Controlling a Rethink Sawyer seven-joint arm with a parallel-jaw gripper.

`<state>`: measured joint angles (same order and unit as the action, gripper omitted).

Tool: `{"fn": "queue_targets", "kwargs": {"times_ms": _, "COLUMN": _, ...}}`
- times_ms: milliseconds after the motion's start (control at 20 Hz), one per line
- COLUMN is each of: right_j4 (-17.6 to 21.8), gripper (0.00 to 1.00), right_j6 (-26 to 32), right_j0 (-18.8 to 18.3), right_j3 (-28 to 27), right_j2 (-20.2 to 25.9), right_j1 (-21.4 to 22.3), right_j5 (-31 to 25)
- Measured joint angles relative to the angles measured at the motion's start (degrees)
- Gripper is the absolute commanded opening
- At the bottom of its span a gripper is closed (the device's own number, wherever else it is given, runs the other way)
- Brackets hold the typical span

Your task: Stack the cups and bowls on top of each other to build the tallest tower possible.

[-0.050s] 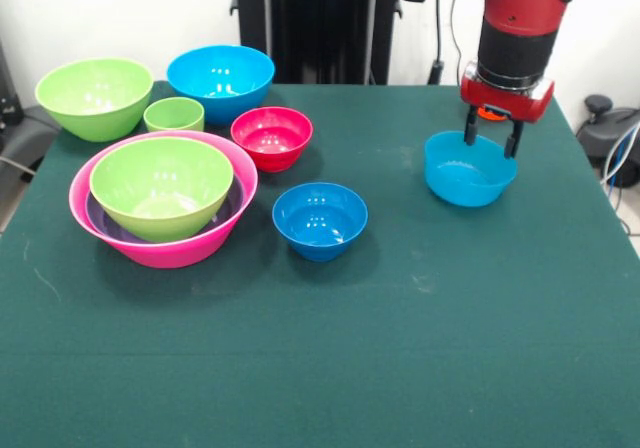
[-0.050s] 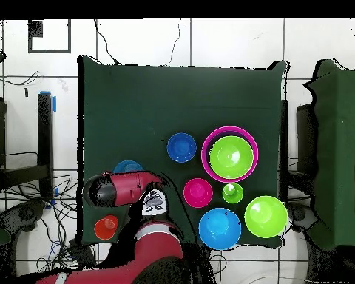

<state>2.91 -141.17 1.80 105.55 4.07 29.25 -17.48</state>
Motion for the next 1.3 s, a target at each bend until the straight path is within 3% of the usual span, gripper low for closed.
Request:
{"fn": "queue_targets", "kwargs": {"times_ms": 800, "right_j4": -2.2, "gripper": 1.0, "right_j6": 0.0, "right_j0": 0.3, "right_j3": 0.0, "right_j2": 0.0, "right_j1": 0.3, "right_j5": 0.0}}
{"fn": "queue_targets", "kwargs": {"times_ms": 1300, "right_j4": -3.8, "gripper": 1.0, "right_j6": 0.0, "right_j0": 0.2, "right_j3": 0.1, "right_j2": 0.1, "right_j1": 5.8, "right_j5": -1.5}}
